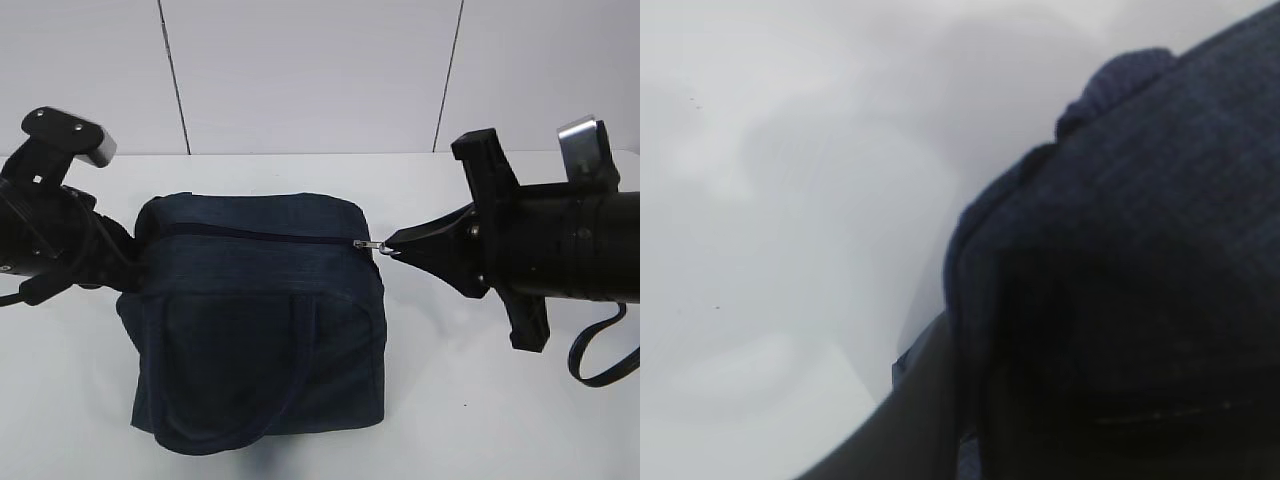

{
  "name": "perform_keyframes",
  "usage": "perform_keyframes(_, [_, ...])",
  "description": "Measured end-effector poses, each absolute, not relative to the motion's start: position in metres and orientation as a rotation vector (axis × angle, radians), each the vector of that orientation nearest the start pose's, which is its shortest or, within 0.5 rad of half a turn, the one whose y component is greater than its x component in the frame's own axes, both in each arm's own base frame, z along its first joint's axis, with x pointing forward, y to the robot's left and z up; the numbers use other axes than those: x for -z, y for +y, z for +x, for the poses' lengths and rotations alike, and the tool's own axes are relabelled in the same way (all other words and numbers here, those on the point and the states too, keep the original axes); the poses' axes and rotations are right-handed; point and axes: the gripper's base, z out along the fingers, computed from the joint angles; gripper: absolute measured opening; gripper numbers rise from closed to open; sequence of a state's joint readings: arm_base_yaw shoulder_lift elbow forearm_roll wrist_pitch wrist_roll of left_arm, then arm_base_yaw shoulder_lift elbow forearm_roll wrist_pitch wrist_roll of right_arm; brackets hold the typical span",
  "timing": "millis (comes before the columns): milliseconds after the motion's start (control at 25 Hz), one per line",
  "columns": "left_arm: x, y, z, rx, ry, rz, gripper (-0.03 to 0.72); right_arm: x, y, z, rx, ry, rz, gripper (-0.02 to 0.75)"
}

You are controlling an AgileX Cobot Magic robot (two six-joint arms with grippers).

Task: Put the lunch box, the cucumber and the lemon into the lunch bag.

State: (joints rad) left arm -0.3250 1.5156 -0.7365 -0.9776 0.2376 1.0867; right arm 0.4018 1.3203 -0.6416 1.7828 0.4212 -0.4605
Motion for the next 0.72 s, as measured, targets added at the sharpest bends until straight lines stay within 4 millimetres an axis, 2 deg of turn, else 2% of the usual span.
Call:
perform_keyframes(360, [-0.199,-0.108,0.271,0.307,2.310,0.608,-0.004,-0.242,0.131,0.229,-1.327,2.226,0.863,0.008])
perform_keyframes(720, [-0.199,-0.107,0.273,0.286,2.300,0.598,-0.004,-0.213,0.138,0.238,-1.294,2.329,0.928,0.008])
